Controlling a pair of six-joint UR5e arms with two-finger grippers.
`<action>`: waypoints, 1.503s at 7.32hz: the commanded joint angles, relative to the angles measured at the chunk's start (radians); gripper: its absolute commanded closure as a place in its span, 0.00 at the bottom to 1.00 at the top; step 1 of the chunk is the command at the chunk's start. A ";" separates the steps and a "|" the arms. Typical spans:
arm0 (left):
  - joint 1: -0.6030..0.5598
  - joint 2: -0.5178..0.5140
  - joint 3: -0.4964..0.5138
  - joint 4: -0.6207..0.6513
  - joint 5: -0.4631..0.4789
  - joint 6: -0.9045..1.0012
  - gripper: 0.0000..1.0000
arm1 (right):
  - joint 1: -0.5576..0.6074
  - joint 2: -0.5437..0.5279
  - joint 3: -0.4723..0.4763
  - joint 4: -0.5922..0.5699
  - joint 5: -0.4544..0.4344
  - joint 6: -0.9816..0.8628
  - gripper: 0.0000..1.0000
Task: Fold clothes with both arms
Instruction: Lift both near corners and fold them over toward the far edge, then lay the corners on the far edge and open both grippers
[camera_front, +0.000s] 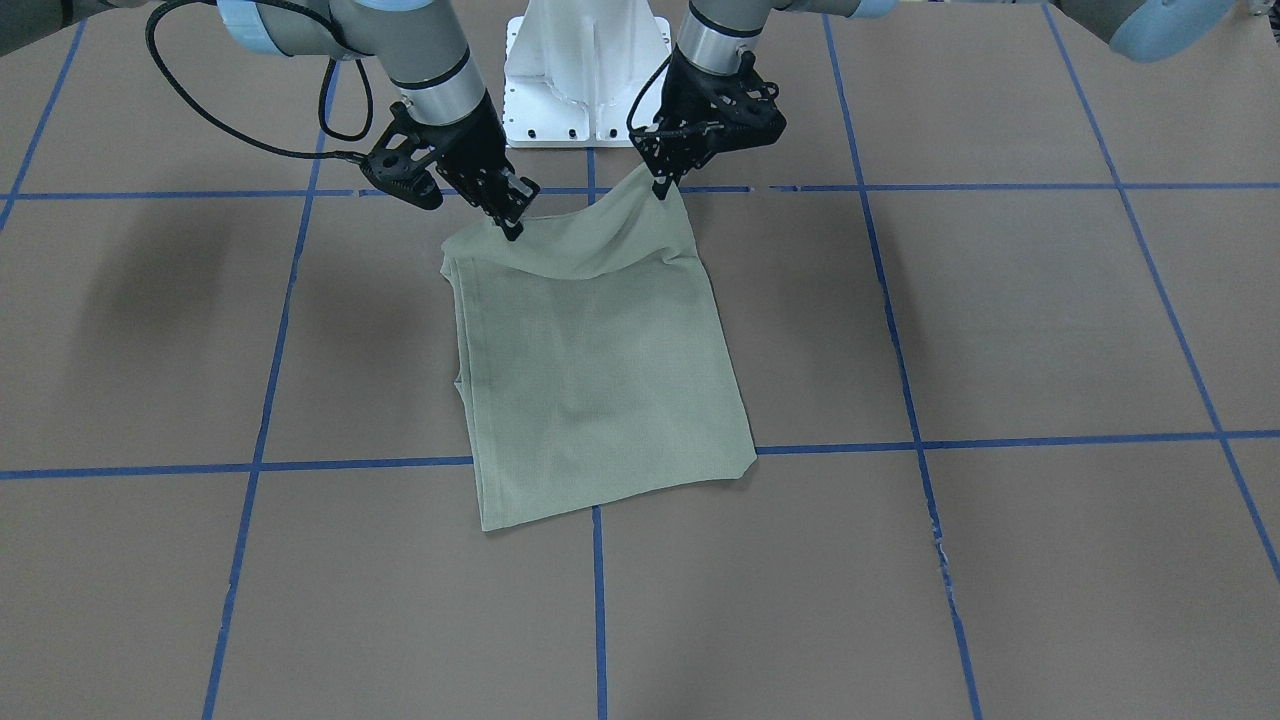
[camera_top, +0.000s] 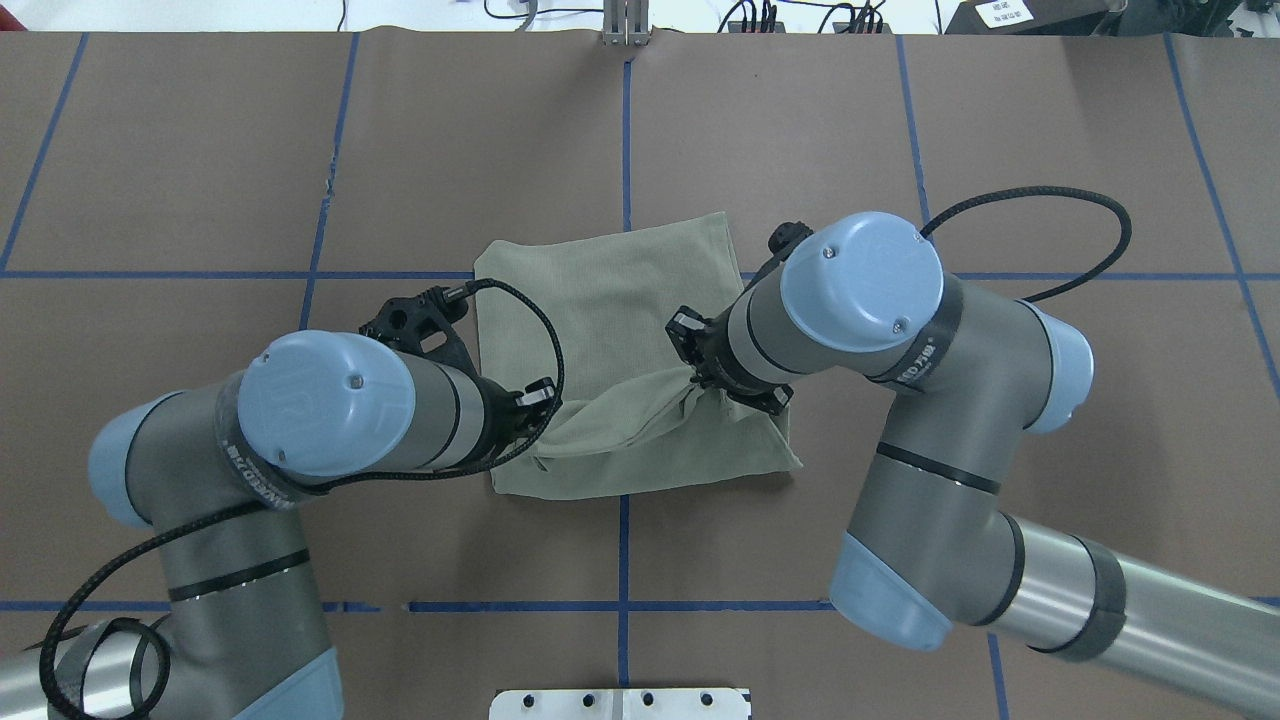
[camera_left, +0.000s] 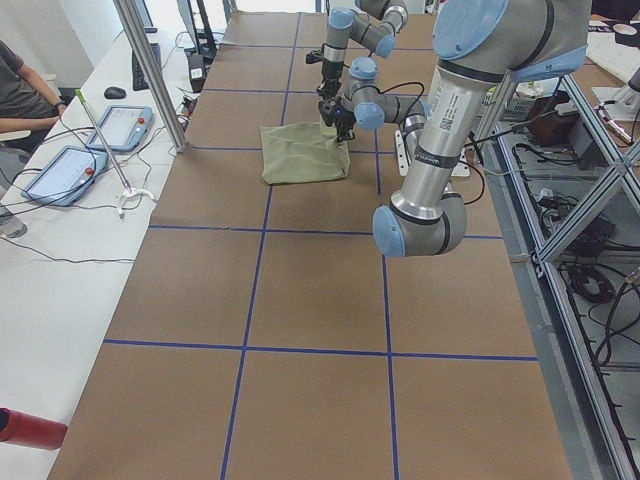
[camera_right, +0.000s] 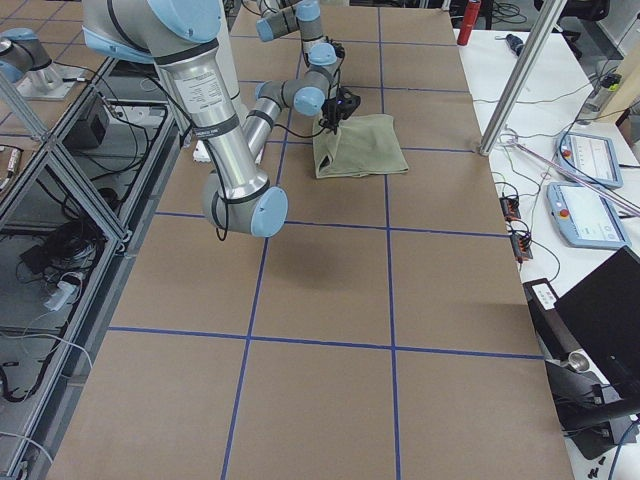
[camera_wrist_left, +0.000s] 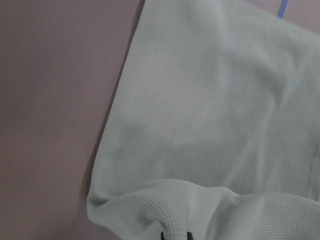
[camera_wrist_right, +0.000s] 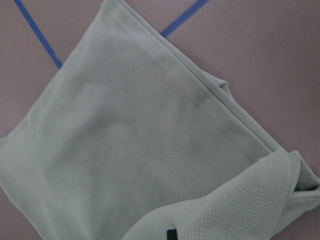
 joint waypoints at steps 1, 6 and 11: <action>-0.085 -0.021 0.066 -0.035 -0.002 0.031 1.00 | 0.078 0.091 -0.171 0.135 -0.001 -0.004 1.00; -0.215 -0.168 0.411 -0.184 0.000 0.040 0.69 | 0.135 0.220 -0.461 0.163 0.012 -0.025 0.85; -0.374 -0.238 0.645 -0.253 -0.069 0.282 0.00 | 0.218 0.268 -0.627 0.273 0.073 -0.076 0.00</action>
